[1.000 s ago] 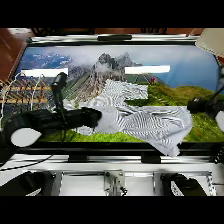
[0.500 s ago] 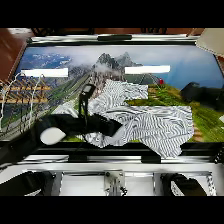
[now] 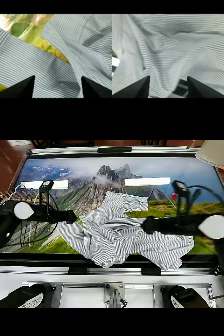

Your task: Fold the shirts.

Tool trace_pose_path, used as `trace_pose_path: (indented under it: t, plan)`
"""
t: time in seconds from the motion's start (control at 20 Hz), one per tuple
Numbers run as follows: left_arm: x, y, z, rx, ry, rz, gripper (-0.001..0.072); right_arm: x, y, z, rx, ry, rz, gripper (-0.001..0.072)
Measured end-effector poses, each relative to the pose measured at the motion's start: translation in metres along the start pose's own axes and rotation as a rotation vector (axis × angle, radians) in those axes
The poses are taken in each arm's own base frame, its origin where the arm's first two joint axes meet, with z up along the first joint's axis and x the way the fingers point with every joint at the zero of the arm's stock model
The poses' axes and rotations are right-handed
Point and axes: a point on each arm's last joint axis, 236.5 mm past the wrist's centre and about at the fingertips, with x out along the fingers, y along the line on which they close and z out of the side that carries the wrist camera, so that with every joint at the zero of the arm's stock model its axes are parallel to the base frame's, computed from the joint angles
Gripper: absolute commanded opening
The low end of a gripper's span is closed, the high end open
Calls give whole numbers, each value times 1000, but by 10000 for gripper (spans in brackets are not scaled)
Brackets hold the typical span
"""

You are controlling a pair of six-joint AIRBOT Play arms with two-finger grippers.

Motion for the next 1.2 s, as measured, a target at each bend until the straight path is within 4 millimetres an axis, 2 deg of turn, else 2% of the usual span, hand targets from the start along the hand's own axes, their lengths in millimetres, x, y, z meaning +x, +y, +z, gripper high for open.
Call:
trace_pose_path:
  t: [0.1,0.25,0.4,0.55,0.7,0.75,0.8,1.05,1.2]
  plan:
    - [25,19,-7,-26,71,23,720,19,27,-3,-48,5,44,568]
    - [61,28,-10,-69,119,6,720,49,58,-17,-99,53,85,567]
    - [88,22,0,-139,94,-53,720,69,79,-37,-157,111,108,568]
    - [105,10,15,-193,42,-127,720,78,96,-64,-269,180,129,568]
    - [111,3,28,-237,-7,-174,716,83,112,-93,-384,246,151,568]
    - [112,1,31,-247,-19,-184,691,85,118,-102,-418,263,159,568]
    - [113,0,34,-253,-28,-191,595,87,123,-112,-458,283,166,568]
    - [111,-5,35,-260,-21,-218,600,97,137,-151,-618,348,167,568]
    - [104,-10,30,-210,19,-243,600,99,140,-161,-688,353,159,568]
